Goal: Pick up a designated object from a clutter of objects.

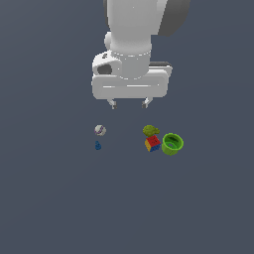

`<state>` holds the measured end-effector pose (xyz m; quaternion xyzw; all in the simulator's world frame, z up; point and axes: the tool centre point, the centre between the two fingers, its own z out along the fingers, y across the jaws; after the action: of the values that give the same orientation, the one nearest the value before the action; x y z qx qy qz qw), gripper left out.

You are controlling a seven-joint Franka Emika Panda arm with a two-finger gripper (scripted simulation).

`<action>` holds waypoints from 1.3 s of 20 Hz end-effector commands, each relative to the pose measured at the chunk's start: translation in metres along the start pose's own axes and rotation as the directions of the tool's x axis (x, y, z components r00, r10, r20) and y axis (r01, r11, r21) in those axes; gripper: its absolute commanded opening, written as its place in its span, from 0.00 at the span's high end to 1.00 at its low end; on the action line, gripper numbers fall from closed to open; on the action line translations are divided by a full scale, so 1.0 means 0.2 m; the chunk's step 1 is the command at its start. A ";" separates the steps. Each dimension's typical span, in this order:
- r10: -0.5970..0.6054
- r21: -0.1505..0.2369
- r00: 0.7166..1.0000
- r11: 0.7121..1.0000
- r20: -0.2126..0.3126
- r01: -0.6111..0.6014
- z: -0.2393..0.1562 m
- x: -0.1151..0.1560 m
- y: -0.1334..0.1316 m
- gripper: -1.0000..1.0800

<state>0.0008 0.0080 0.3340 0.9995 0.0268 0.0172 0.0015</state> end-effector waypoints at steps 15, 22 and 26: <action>0.061 0.033 0.998 0.998 0.034 -0.062 0.05 -0.04 0.02 0.04; 0.030 0.034 0.999 0.999 0.033 -0.032 0.11 -0.03 0.06 0.04; -0.004 0.036 1.000 0.999 0.031 0.003 0.18 -0.02 0.11 0.04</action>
<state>-0.0021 -0.0097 0.3033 0.9996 0.0222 0.0012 -0.0159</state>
